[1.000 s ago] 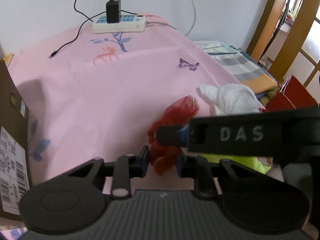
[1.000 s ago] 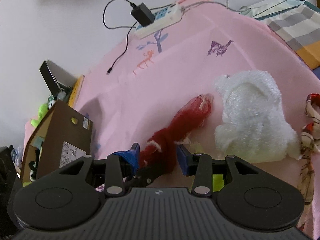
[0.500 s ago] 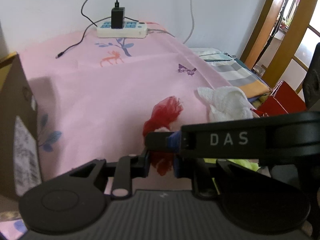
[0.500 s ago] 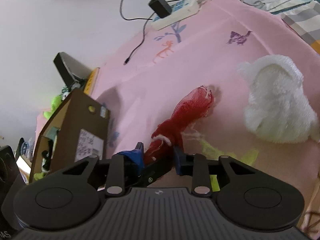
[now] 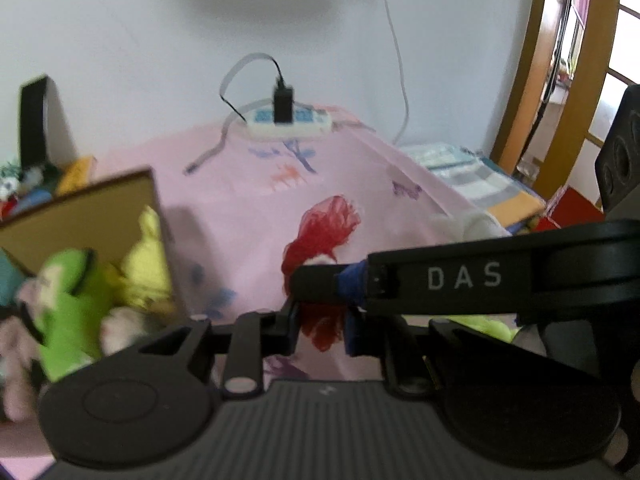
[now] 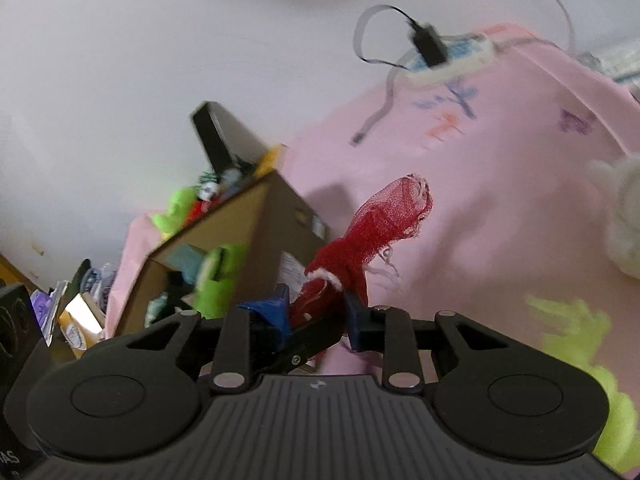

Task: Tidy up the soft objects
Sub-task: 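Lift the red mesh toy and carry it toward the cardboard box, then lower the red mesh toy into the box and open the right gripper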

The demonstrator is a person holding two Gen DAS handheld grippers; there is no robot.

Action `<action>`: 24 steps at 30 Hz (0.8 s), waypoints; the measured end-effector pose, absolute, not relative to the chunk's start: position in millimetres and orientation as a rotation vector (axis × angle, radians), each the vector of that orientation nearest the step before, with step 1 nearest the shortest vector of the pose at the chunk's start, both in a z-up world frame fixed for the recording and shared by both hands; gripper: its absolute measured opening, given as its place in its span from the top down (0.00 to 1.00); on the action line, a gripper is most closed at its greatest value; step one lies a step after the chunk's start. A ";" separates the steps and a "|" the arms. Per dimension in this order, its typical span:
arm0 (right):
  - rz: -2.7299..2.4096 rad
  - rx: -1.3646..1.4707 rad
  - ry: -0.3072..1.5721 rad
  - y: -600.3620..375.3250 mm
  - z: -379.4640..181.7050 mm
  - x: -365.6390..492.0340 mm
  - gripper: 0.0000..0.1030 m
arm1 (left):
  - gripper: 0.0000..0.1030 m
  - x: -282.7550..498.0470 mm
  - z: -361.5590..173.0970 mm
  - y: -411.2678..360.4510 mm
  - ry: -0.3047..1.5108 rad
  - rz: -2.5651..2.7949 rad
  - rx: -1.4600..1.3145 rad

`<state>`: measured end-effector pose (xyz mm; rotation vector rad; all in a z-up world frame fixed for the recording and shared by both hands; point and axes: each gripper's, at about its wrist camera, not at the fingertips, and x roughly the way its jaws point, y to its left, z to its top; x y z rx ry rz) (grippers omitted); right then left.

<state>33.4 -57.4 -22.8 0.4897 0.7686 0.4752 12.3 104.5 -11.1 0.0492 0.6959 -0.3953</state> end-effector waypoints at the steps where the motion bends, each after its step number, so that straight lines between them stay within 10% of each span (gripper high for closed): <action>1: 0.486 0.482 0.751 -50.9 -17.6 34.1 0.90 | 0.86 11.1 -6.4 110.5 0.678 -0.390 0.051; 24: 0.510 0.239 0.696 71.9 -16.2 92.6 0.87 | 0.84 81.6 -12.3 214.6 0.682 -0.262 0.072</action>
